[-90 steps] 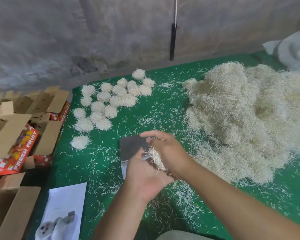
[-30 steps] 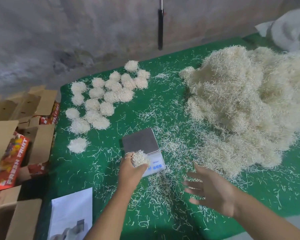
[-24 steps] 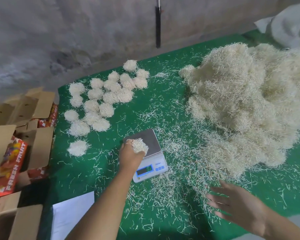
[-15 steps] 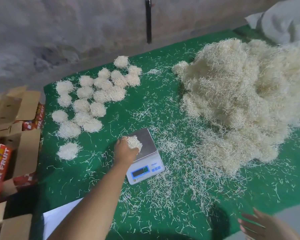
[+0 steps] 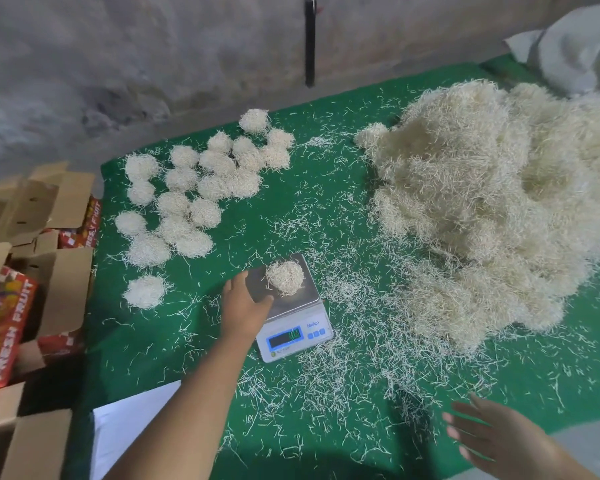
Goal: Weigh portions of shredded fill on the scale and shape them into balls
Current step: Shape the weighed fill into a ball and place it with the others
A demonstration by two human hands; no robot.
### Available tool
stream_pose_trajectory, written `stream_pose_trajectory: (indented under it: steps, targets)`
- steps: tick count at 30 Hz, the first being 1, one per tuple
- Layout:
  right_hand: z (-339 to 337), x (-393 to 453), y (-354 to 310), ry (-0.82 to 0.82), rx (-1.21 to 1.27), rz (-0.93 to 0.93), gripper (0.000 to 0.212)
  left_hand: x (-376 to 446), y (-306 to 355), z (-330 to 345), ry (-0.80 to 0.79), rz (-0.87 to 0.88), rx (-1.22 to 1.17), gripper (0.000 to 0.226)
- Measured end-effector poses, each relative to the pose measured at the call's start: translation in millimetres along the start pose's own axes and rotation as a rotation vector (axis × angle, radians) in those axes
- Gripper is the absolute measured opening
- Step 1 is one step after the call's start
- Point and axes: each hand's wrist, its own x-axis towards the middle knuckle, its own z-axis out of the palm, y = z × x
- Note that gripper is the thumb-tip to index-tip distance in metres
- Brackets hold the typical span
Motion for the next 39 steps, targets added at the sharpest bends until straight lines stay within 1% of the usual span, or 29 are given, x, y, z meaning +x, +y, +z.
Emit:
stream_pose_trajectory:
  steps: [4, 7, 9, 10, 14, 16, 23, 29, 36, 39]
  targets:
    - [24.0, -9.4, -19.8, -0.109, -0.108, -0.089, 0.048, -20.8, -4.5, -13.3, 0.014, 0.003, 0.0, 0.082]
    - [40.7, -14.3, -28.2, -0.155, -0.179, -0.129, 0.046, -39.3, -10.9, -20.9, 0.021, 0.002, -0.016, 0.081]
    - [48.7, -16.8, -34.5, -0.176, -0.228, -0.148, 0.044, -53.3, -17.4, -26.1, 0.035, -0.009, -0.018, 0.076]
    - [51.8, -18.0, -37.7, -0.189, -0.245, -0.153, 0.044, -60.3, -21.8, -28.0, 0.04, -0.012, -0.025, 0.07]
    - [62.0, -19.4, -46.2, -0.237, -0.309, -0.177, 0.044, -88.0, -43.3, -40.2, 0.034, -0.062, -0.104, 0.031]
    - [65.1, -19.6, -48.0, -0.254, -0.326, -0.189, 0.044, -97.7, -52.0, -48.2, 0.034, -0.075, -0.093, 0.025]
    - [65.4, -21.3, -49.9, -0.294, -0.349, -0.182, 0.045, -113.4, -50.6, -57.0, 0.1, -0.078, -0.056, 0.024]
    - [39.8, -15.2, -45.9, -0.28, -0.302, -0.139, 0.047, -119.7, -46.1, -41.4, 0.063, -0.1, -0.054, 0.022]
    - [16.0, -11.8, -42.0, -0.212, -0.235, -0.126, 0.045, -110.9, -35.0, -21.1, 0.012, -0.114, -0.091, 0.021]
    - [16.4, -15.7, -44.7, -0.195, -0.241, -0.132, 0.043, -109.1, -44.3, -3.8, 0.012, -0.161, -0.08, 0.022]
